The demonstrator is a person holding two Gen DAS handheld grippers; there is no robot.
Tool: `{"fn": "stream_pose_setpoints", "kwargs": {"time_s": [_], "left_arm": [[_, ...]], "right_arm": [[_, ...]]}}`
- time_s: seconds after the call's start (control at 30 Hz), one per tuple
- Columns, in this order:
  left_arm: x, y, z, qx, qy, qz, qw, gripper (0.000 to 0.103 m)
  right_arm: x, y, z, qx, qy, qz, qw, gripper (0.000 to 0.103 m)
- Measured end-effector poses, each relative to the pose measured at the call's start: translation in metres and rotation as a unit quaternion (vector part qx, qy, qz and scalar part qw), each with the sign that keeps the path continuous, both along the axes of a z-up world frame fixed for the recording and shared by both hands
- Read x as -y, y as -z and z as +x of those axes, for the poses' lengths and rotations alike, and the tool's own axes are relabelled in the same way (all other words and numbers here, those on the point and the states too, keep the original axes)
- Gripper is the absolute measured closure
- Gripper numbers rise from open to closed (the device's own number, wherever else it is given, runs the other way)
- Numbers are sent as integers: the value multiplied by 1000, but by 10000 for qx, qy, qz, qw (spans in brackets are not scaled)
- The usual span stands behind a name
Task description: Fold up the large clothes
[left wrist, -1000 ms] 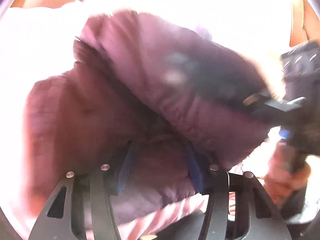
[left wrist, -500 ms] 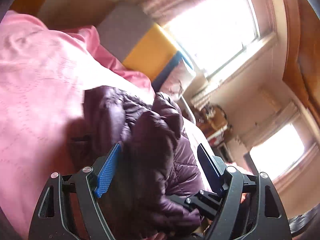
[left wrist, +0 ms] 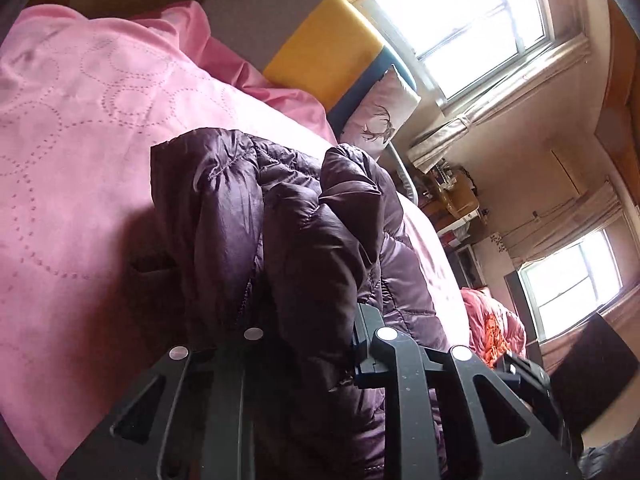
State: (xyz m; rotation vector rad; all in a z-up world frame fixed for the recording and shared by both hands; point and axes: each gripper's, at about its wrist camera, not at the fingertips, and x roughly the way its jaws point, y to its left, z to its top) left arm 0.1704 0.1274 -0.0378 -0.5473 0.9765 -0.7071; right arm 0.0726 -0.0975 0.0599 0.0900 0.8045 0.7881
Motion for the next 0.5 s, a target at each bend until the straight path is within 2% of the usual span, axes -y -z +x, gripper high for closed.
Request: {"fn": "stream_pose_setpoints", "kwargs": {"time_s": [0.03,0.1,0.13,0.27,0.4,0.5], "left_arm": [[0,-1,1,-36,15,21,10000,83],[2,-8,-3,-70,25,90,9999,83],[4,-10,-3,-100,32,147,9998,83],[9,-8,3,-310,-60,483,9983,83],[-3,12,0,-704,-486,910,9922,83],[-2,24,-8,-671,-717,1216,9877,80]], "right_arm": [[14,4,5,-54,198,-135,9997,61],[26,14,11,-181,353,-387,9985,71],[28,18,15,-235,348,-482,9980,73],[8,43,3,-178,282,-881,9956,72],[-39,71,2,81,243,-1436,9893,72],[-52,88,0,218,222,-1662,9856,72]]}}
